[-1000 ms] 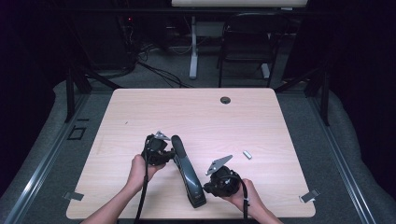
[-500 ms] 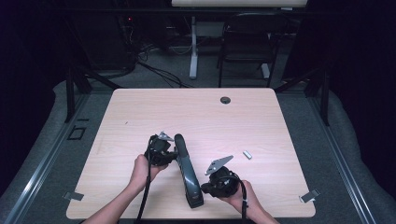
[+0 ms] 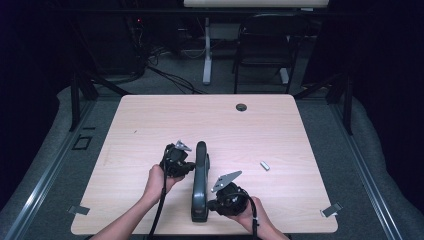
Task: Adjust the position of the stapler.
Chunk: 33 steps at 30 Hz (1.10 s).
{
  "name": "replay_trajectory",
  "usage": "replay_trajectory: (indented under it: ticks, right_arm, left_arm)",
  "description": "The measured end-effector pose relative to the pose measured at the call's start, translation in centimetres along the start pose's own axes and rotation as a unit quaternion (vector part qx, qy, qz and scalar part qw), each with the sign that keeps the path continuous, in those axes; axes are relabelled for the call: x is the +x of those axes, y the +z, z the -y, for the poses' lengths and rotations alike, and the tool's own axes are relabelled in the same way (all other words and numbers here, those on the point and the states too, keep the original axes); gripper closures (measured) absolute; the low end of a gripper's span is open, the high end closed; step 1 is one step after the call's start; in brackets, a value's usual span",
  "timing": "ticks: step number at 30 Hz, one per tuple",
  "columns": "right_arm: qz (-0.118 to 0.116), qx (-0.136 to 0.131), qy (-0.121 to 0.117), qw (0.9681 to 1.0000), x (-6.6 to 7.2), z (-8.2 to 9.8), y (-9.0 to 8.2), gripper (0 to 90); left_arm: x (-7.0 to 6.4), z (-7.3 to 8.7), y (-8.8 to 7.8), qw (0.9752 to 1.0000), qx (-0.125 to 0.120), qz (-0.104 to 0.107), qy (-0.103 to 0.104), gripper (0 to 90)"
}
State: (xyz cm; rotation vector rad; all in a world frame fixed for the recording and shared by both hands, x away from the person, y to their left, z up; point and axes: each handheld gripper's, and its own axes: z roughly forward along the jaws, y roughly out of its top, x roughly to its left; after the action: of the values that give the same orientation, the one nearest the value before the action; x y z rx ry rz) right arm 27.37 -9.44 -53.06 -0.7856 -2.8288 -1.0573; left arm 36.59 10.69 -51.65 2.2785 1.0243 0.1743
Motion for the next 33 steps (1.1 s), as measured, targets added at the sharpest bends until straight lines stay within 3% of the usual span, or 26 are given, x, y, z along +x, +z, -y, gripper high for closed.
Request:
replay_trajectory:
  ticks: [10,21,29,33]
  right_arm:
    - [-0.007,-0.005,-0.003,1.0,0.6,-0.3,1.0,84.6]
    - [-0.027,-0.014,0.01,0.9995,0.7,-0.3,1.9,84.1]
    - [-0.023,-0.013,0.007,0.9996,0.8,-0.5,2.0,84.5]
    - [-0.021,-0.028,0.015,0.9993,0.5,-0.6,1.6,84.5]
  left_arm:
    - [-0.5,-0.4,0.1,1.0,-0.001,0.007,0.007,90.0]
    - [-0.7,-0.4,0.2,0.9996,0.009,0.023,0.015,90.0]
    - [-0.8,-0.4,0.2,0.9993,0.012,0.031,0.017,90.0]
    - [-1.0,-0.4,0.3,0.9988,0.014,0.042,0.021,90.0]
